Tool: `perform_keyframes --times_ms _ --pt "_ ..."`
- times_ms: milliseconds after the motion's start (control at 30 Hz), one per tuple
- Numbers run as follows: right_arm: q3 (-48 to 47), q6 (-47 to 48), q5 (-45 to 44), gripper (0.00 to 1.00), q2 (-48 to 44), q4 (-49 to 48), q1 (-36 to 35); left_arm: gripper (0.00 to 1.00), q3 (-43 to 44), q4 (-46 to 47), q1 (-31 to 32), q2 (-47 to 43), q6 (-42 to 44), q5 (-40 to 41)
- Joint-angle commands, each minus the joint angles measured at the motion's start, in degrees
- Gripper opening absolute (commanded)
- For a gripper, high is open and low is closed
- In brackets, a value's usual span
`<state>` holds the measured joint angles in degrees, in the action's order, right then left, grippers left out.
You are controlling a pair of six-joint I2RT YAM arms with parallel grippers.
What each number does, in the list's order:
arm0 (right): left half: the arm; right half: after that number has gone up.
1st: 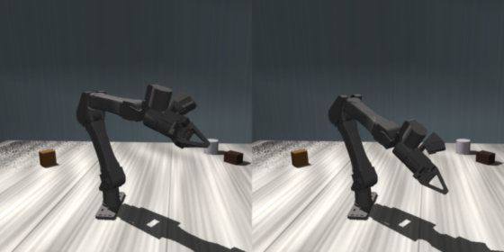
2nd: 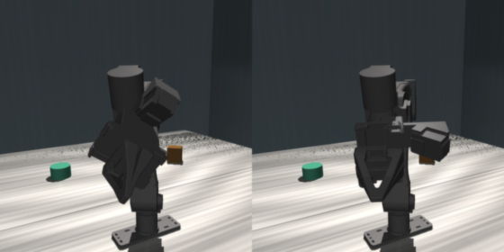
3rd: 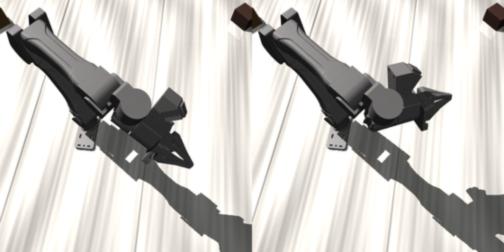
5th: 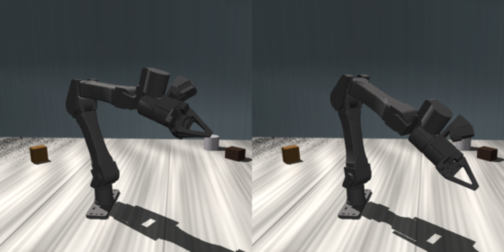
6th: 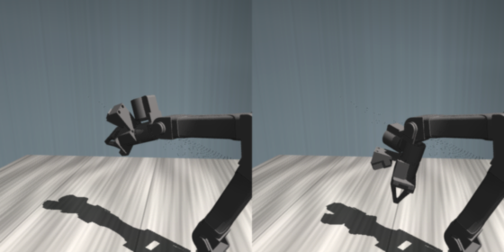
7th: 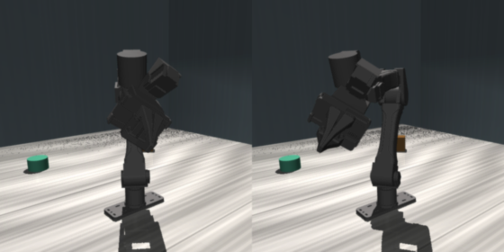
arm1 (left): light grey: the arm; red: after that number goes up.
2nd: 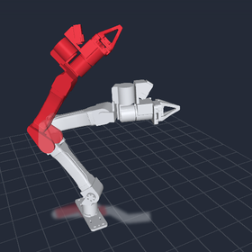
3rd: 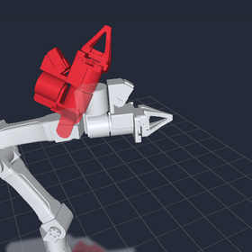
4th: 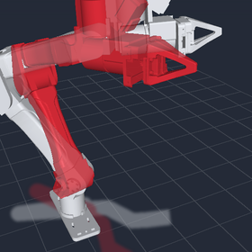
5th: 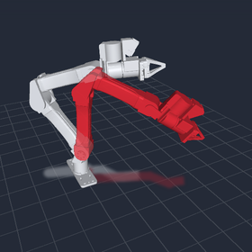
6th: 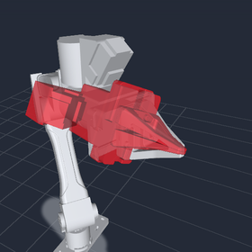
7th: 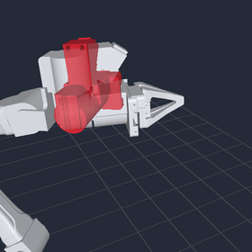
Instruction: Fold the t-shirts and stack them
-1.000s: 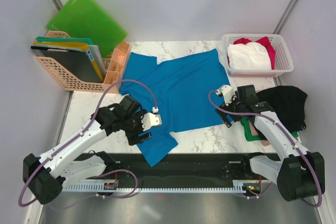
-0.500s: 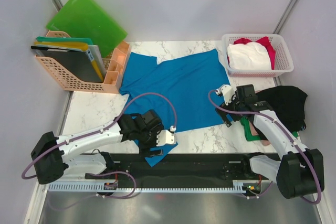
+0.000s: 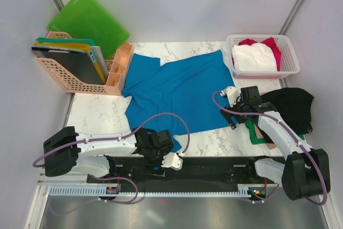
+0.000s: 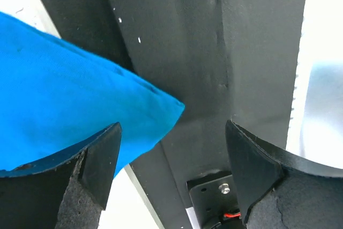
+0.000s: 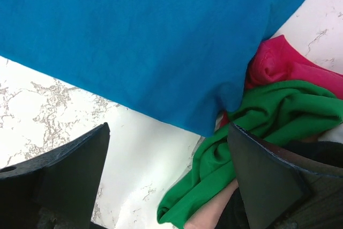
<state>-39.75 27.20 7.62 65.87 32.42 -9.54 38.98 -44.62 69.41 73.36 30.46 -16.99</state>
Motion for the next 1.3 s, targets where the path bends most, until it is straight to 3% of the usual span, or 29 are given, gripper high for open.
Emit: perform_keyframes --times_ms 0,200,233,267,333,367,533,700,900,1067,1267 --pt "0.5 -0.7 -0.3 0.98 0.6 -1.7 0.0 0.85 0.9 3.6 1.1 2.0 0.0 -0.8" --pt "0.6 -0.6 -0.1 0.98 0.4 -1.6 0.0 0.79 0.4 7.9 1.3 3.7 0.4 2.3" --pt "0.5 -0.5 -0.1 0.98 0.6 -1.5 0.0 0.48 0.3 8.3 1.3 4.1 0.5 3.2" --pt "0.5 -0.5 -0.1 0.98 0.8 -1.6 0.0 0.39 0.3 8.3 1.3 4.2 0.5 2.9" --pt "0.5 -0.5 -0.1 0.98 1.2 -1.6 0.0 0.06 0.2 8.1 1.3 4.2 0.3 2.8" --pt "0.6 -0.5 -0.1 0.98 1.2 -1.6 -0.1 0.02 0.1 8.1 1.3 4.1 0.2 2.8" --pt "0.5 -0.4 -0.1 0.98 1.5 -1.5 0.0 0.02 -0.4 7.8 1.3 2.5 0.5 4.1" --pt "0.5 -0.5 -0.2 0.98 0.9 -1.5 0.0 0.02 -0.4 8.8 0.5 -4.3 2.6 14.5" --pt "0.5 0.0 0.5 0.98 0.8 -1.2 0.0 0.02 -2.0 11.2 -12.3 -15.7 5.7 18.7" --pt "0.2 0.1 0.6 0.98 1.5 -0.8 -0.1 0.02 -6.4 11.0 -16.7 -25.3 6.3 19.5" --pt "-1.4 0.7 0.8 0.98 3.0 0.8 0.0 0.02 -7.4 10.6 -20.9 -30.2 5.6 18.9"
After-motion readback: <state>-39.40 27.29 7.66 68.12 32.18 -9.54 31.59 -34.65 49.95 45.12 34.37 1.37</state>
